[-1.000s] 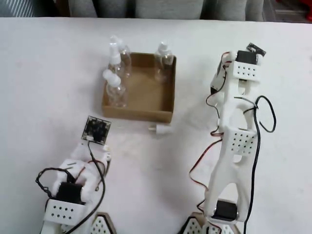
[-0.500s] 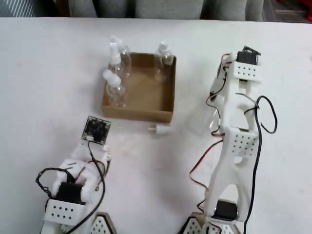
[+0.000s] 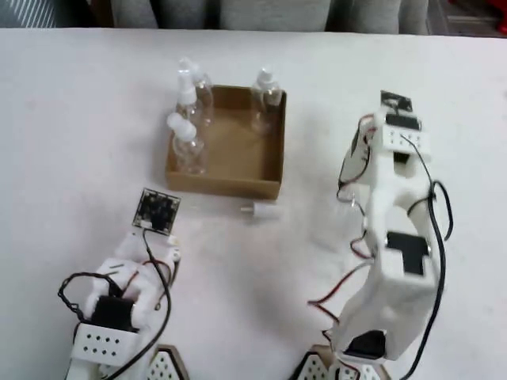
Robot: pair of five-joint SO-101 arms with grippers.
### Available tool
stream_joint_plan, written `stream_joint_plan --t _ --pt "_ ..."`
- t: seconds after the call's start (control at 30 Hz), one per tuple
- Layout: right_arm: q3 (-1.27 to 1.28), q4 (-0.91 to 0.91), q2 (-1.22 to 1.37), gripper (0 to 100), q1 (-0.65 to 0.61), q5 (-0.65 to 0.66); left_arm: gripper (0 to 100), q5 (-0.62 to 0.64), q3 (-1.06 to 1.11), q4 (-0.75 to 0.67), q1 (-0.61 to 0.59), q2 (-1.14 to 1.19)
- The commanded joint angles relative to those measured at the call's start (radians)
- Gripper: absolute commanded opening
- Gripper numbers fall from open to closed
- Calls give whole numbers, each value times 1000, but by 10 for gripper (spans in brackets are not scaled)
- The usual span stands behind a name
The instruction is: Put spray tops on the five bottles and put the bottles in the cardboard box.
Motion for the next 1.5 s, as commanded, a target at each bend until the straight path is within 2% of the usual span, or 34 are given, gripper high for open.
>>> stream_joint_plan --t 0.0,0.07,0.23,0.47,0.63,0.87,1.1,1.47 --pt "216 -213 -200 19 -10 180 20 -6 0 -20 10 -13" --pt "281 -252 -255 50 -10 226 20 -6 0 -20 10 -13" --pt "301 -255 -282 180 -8 167 20 -6 0 -20 10 -13" --pt "299 -252 -291 175 -10 80 20 -6 0 -20 10 -13" --pt "298 -249 -289 238 -12 77 20 -6 0 -20 10 -13" --pt "278 -222 -282 238 -24 71 20 -6 0 -18 10 -13" --pt "212 -94 -282 237 -21 -75 20 -6 0 -18 10 -13" --pt "149 -91 -237 236 -21 -83 20 -6 0 -18 10 -13"
